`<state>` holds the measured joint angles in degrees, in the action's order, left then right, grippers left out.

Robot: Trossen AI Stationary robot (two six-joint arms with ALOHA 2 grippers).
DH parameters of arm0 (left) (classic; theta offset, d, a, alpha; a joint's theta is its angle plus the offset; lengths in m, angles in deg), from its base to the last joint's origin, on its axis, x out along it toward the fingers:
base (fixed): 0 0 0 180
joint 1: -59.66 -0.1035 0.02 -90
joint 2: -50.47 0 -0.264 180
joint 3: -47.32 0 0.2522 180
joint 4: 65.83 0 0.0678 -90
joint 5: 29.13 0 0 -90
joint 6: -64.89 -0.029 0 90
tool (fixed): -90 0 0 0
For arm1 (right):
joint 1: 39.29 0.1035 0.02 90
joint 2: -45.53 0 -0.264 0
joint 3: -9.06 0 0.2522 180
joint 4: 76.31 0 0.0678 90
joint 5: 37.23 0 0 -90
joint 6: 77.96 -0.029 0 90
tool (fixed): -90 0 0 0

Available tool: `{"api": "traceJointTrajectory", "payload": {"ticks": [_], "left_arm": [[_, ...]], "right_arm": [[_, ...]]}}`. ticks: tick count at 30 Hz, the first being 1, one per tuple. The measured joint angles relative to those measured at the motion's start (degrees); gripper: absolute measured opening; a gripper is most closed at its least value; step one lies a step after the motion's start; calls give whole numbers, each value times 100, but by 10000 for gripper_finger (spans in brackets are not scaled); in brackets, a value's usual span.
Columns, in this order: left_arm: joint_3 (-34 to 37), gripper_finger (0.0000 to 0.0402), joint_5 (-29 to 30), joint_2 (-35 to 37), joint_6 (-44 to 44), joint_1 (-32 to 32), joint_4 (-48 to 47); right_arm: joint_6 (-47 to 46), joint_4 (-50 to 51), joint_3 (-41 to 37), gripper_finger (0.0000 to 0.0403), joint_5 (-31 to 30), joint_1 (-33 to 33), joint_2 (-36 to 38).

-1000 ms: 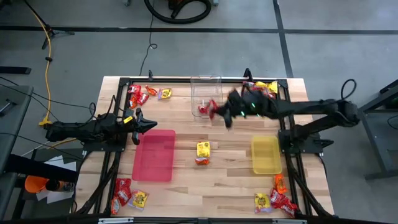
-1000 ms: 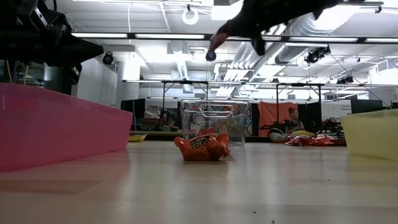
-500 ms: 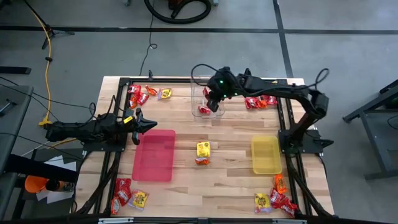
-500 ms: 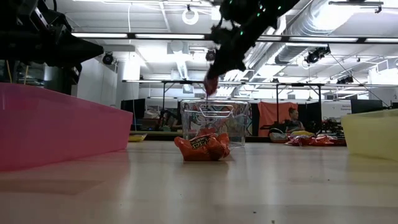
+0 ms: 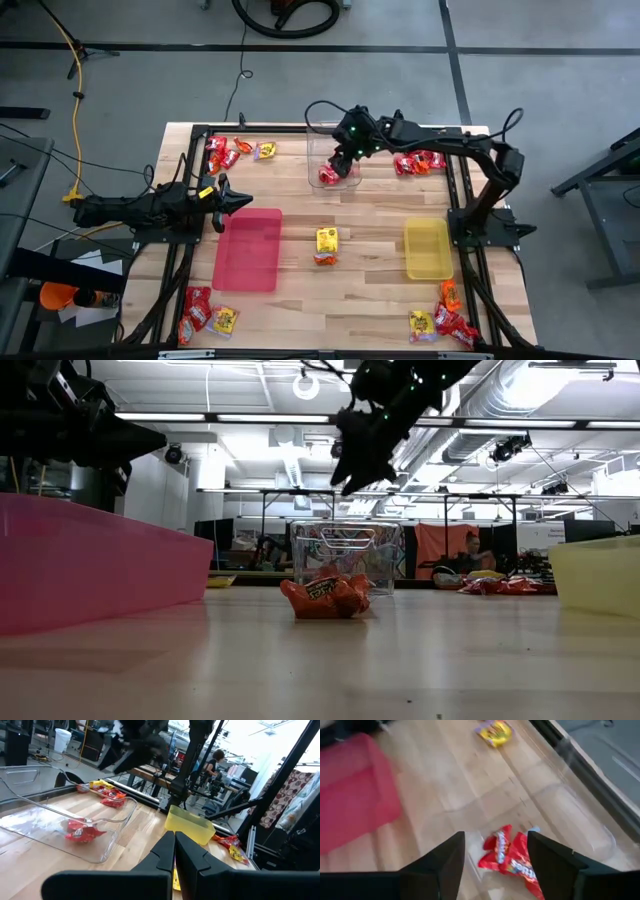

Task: Sort candy
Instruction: Put the red candy into the transparent bin

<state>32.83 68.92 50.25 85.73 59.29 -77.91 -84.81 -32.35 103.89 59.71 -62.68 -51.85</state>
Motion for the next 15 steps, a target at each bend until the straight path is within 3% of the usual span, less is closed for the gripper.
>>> {"api": "traceJointTrajectory", "payload": {"ticks": [8, 15], "left_arm": [[0, 1, 0, -13, 2, 0, 2], [0, 1, 3, -13, 0, 0, 49]], "right_arm": [[348, 1012, 563, 218, 321, 53, 1005], [-254, 1143, -688, 218, 314, 473, 2404]]}}
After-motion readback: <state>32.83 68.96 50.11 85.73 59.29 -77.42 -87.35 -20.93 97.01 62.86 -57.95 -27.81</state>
